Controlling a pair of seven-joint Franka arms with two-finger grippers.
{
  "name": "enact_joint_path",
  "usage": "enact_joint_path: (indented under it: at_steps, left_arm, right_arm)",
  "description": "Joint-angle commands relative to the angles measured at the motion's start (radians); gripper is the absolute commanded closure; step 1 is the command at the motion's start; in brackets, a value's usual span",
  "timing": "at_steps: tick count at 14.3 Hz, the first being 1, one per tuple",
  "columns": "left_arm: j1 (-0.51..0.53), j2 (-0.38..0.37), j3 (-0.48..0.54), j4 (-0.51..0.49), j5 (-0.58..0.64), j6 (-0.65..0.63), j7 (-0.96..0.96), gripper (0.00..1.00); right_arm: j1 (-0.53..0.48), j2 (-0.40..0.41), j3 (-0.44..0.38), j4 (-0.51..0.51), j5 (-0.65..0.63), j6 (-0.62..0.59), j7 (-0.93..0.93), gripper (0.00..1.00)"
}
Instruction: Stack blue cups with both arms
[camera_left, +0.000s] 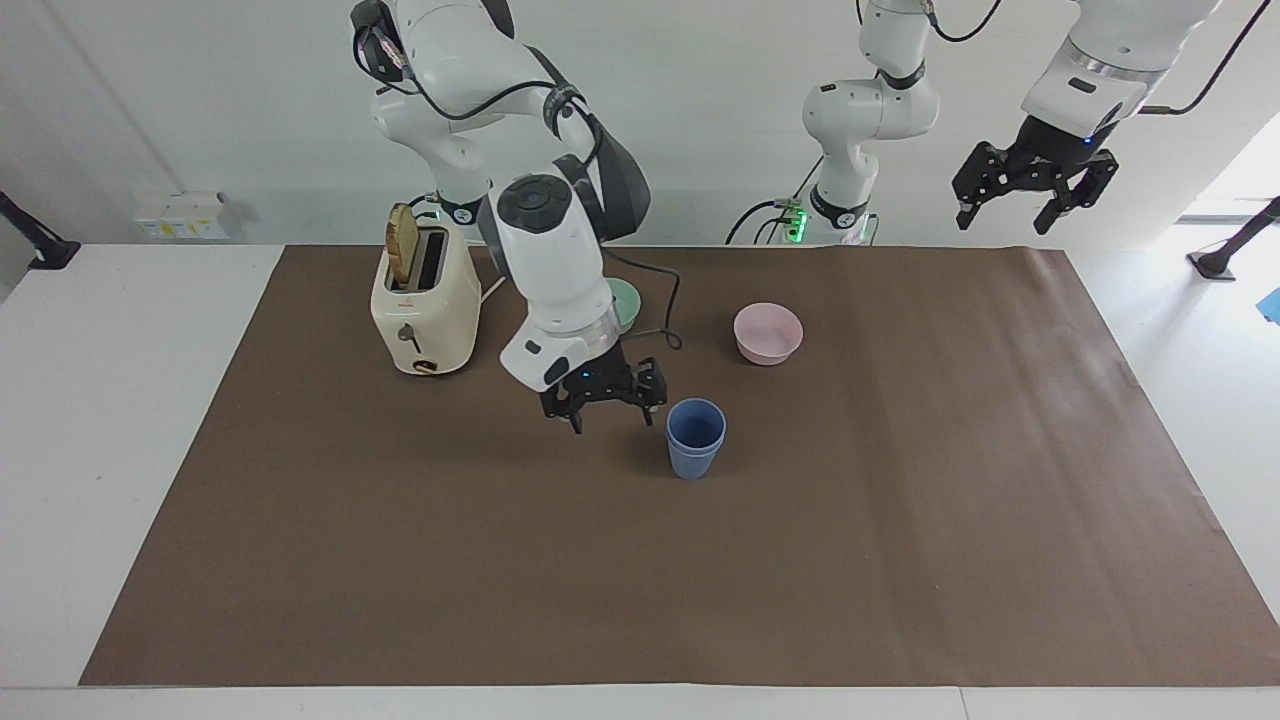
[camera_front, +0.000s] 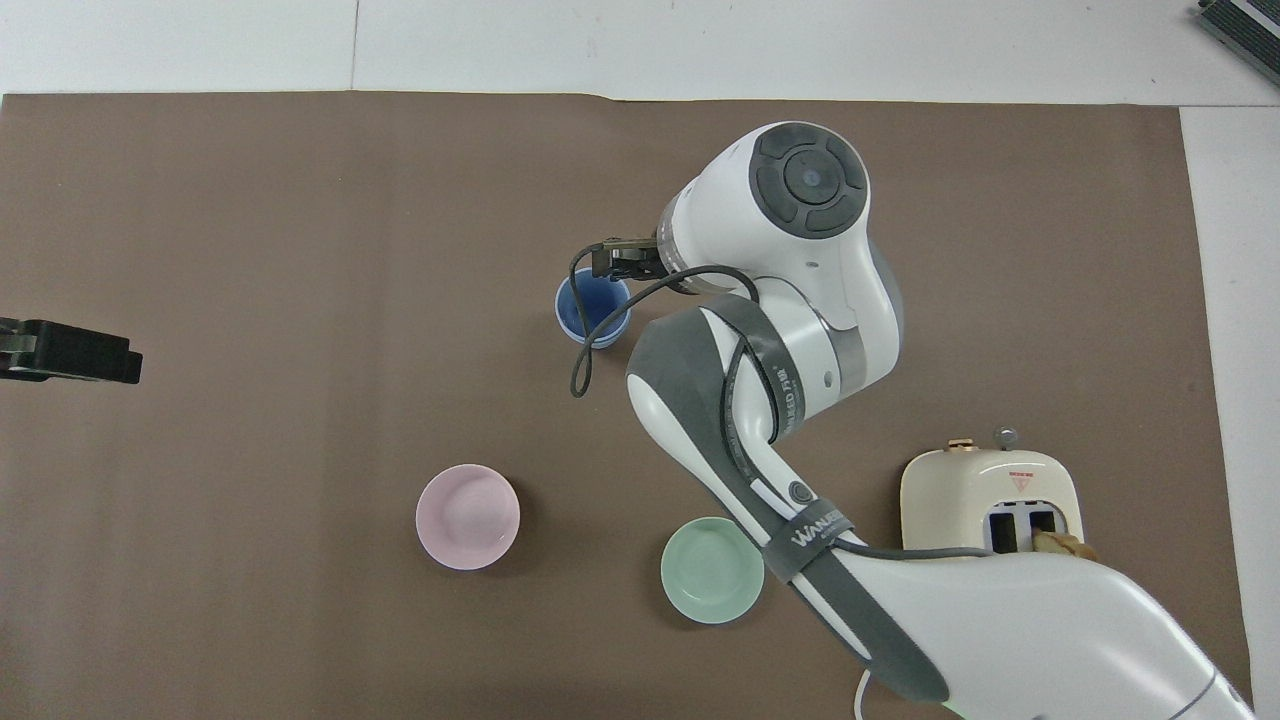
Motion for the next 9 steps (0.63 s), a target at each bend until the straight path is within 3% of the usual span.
enact_joint_path:
  at_steps: [1,9]
  left_arm:
    - [0.017,-0.015,-0.007,-0.007,-0.008,-0.010,0.010,0.00]
    - [0.017,-0.015,-0.007,-0.007,-0.008,-0.010,0.012,0.00]
  right_arm:
    - [-0.077,-0.064,0.008,-0.003,-0.023,-0.085,-0.047,0.00]
    - [-0.220,-0.183,0.008,0.014,-0.094,-0.303,-0.219,0.00]
